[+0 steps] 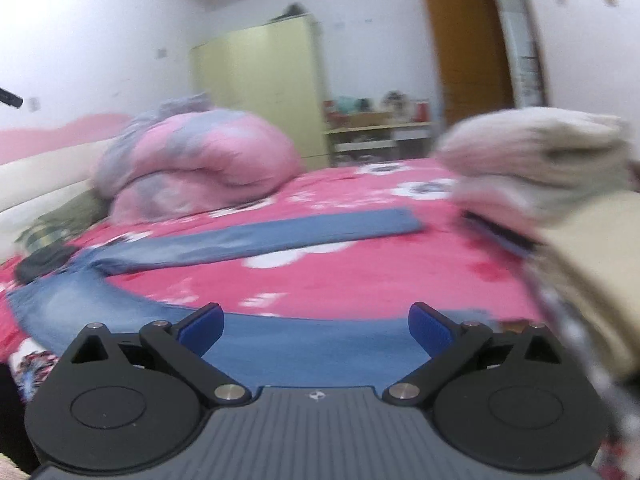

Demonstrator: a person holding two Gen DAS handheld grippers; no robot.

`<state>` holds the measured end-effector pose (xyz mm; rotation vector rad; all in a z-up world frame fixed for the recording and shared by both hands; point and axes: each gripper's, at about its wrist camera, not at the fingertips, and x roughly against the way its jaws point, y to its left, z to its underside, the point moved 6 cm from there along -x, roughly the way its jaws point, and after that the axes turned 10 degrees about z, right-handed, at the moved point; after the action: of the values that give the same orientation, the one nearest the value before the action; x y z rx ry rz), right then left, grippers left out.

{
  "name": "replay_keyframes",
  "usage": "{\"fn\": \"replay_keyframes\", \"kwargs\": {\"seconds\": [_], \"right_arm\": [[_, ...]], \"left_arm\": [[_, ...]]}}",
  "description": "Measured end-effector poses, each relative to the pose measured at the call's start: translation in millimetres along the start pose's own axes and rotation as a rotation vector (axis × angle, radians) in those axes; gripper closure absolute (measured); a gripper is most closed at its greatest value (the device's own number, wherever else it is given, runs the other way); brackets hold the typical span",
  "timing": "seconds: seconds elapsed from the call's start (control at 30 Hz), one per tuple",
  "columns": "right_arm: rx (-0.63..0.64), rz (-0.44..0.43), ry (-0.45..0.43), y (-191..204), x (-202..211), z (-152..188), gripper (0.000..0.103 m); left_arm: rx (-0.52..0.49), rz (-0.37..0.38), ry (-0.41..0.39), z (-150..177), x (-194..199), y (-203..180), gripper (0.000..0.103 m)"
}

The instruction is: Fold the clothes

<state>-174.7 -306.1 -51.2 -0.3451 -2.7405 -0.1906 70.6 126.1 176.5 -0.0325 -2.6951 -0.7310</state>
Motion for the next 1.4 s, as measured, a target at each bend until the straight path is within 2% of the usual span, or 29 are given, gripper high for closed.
{"fn": "replay_keyframes", "kwargs": {"seconds": [0.03, 0.13, 0.2, 0.27, 0.33, 0.37, 0.43, 0.53, 0.63, 0.7, 0.77, 0.87, 1.1, 1.2, 1.27, 1.37, 1.4], "right_arm": [[0.012, -0.024, 0.019, 14, -7, 0, 0.004], [0.052, -0.091, 0.089, 55, -30, 3, 0.014], [0.085, -0.122, 0.152, 81, -47, 8, 0.028], [0.113, -0.135, 0.222, 104, -63, 13, 0.037], [0.129, -0.141, 0.275, 120, -73, 18, 0.042], [0.137, -0.144, 0.301, 128, -78, 21, 0.047], [0.171, -0.093, 0.377, 132, -89, 39, 0.049], [0.233, -0.04, 0.384, 127, -68, 62, 0.05], [0.255, -0.011, 0.384, 129, -60, 52, 0.05], [0.269, 0.008, 0.384, 131, -54, 44, 0.054], [0.284, 0.027, 0.384, 132, -49, 37, 0.054], [0.281, 0.019, 0.324, 148, -70, 23, 0.054], [0.232, 0.055, 0.408, 121, -64, 60, 0.053], [0.179, 0.052, 0.454, 106, -51, 52, 0.054], [0.162, 0.084, 0.401, 98, -50, 32, 0.053], [0.133, 0.156, 0.347, 77, -71, 16, 0.053], [0.124, 0.18, 0.329, 70, -78, 10, 0.053]], "left_arm": [[0.031, 0.024, 0.033, 22, -6, -1, 0.018], [0.086, 0.157, 0.13, 99, -25, -41, 0.019], [0.127, 0.237, 0.176, 138, -34, -76, 0.021], [0.168, 0.315, 0.219, 175, -41, -112, 0.022], [0.209, 0.393, 0.262, 212, -49, -148, 0.024], [0.207, 0.393, 0.27, 224, -52, -156, 0.024], [0.19, 0.372, 0.271, 240, -57, -164, 0.023], [0.195, 0.369, 0.238, 247, -60, -159, 0.019], [0.283, 0.403, 0.248, 256, -68, -148, 0.016], [0.352, 0.426, 0.261, 265, -71, -144, 0.015], [0.364, 0.421, 0.268, 267, -68, -142, 0.015], [0.36, 0.41, 0.271, 269, -63, -140, 0.015], [0.381, 0.394, 0.26, 274, -57, -125, 0.015], [0.367, 0.366, 0.225, 265, -48, -117, 0.016], [0.36, 0.38, 0.179, 252, -39, -117, 0.016], [0.324, 0.472, 0.115, 227, -28, -141, 0.016], [0.285, 0.495, 0.108, 223, -25, -154, 0.015]]}}
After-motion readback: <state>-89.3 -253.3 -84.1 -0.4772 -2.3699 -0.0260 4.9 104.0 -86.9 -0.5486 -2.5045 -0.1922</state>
